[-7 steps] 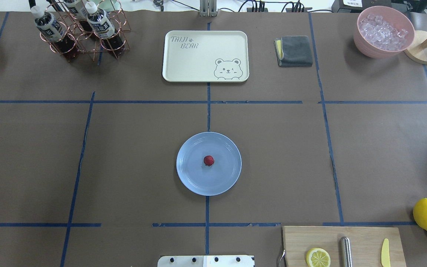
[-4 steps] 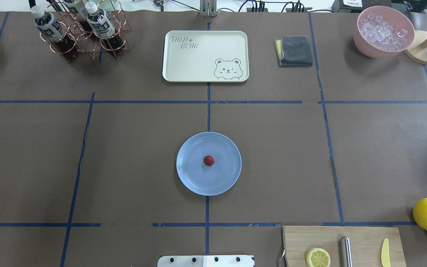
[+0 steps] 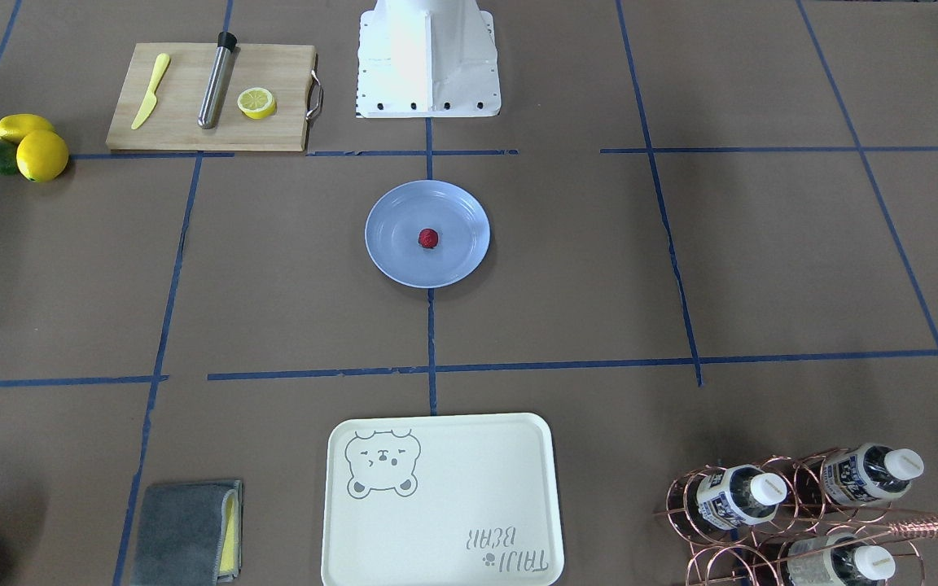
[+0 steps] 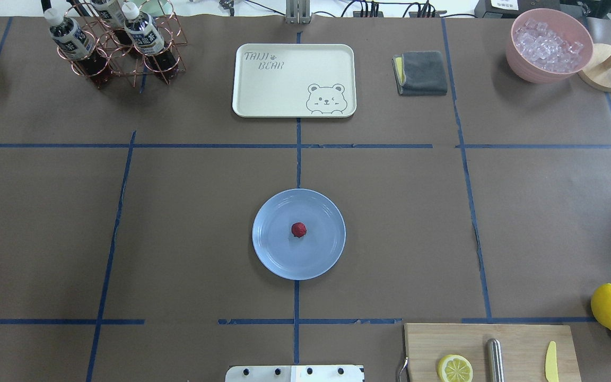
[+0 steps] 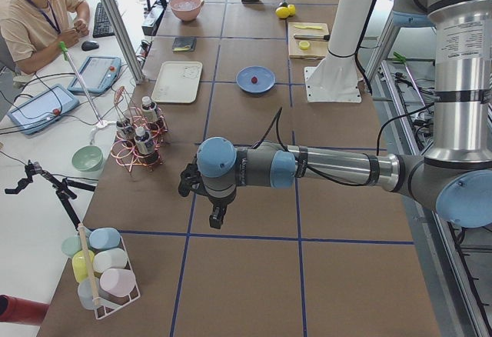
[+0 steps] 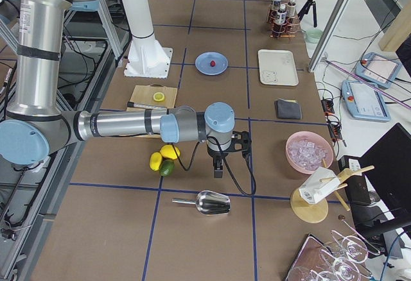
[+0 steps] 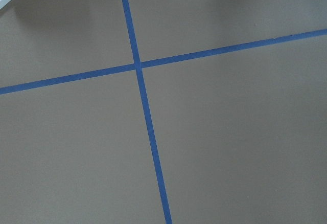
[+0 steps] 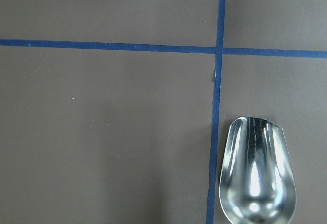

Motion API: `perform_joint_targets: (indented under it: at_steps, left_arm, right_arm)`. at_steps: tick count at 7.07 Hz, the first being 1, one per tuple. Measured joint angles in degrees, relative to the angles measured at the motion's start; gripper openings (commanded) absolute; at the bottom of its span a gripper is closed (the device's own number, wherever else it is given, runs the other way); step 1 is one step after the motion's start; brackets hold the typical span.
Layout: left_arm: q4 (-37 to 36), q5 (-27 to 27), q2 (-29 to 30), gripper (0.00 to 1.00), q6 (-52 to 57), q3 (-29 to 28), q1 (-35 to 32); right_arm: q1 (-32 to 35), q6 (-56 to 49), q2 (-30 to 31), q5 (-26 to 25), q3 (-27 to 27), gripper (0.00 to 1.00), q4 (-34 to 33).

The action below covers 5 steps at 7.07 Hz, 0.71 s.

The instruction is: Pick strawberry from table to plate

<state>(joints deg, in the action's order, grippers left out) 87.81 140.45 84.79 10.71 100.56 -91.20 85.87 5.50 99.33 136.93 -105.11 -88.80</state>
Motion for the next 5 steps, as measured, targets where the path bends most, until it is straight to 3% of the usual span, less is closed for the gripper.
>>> perform_joint_targets:
  at_steps: [2,5]
  left_arm:
    - [0.7,-1.5,0.2,1.0,0.0,-0.6,0.0]
    - [-4.1,-9.6,2.8,1.0,0.1,-0.3,0.2]
  right_arm:
    - [0.0,-0.1,0.1,0.4,0.1,1.0,0.0]
    - [0.0,-0.1,0.2,0.6,0.1,1.0,0.1]
